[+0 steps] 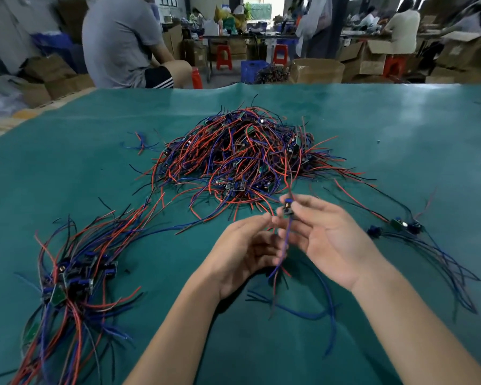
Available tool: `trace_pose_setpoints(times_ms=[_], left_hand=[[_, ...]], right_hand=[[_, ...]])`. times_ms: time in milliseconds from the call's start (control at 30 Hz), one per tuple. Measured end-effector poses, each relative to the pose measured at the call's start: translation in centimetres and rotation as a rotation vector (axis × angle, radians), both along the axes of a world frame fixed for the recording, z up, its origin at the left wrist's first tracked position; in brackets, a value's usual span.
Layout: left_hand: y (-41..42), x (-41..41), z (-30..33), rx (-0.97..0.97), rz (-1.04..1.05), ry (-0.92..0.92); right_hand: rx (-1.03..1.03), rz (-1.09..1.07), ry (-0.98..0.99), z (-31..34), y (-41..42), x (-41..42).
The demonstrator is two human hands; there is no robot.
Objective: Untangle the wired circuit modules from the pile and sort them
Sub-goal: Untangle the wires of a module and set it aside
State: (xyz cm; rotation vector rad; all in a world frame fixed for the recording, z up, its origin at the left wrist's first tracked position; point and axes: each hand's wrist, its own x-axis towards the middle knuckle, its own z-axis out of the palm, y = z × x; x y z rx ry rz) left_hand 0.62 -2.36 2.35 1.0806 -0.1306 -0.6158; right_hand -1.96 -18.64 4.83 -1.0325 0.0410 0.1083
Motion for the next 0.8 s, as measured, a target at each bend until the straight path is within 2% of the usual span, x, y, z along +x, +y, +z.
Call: trace_pose_setpoints(times_ms=[100,300,467,600,700,800], left_hand=[[0.1,-0.2,-0.1,0.024,-0.026,-0.052],[0.2,-0.3,-0.7,0.037,0.001,-0.169],[0.0,0.0,-0.9,0.084,-0.012,-0.155],[-0.1,0.0,-1.0,0.132,-0.056,-0.199],[-0.2,-0.2,-1.0,0.140,-0.084,-0.225],[-0.3,-0.2,-1.0,0.166,-0.094,-0.262]], right_hand=[[-0.283,-0.129,-0.096,-1.2,0.2,0.2],[-0.243,-0.145,-0.048,-1.8,0.7,0.3],[-0.365,-0.273,-0.084,-2.2,0.0,0.8],[-0.550,-0.460,-0.150,-2.5,-1.3,1.4],[-0.613,-0.656,-0.184,-2.6,-3.1,1.9],[-0.825,-0.796,-0.262,-2.7,-3.8,2.1]])
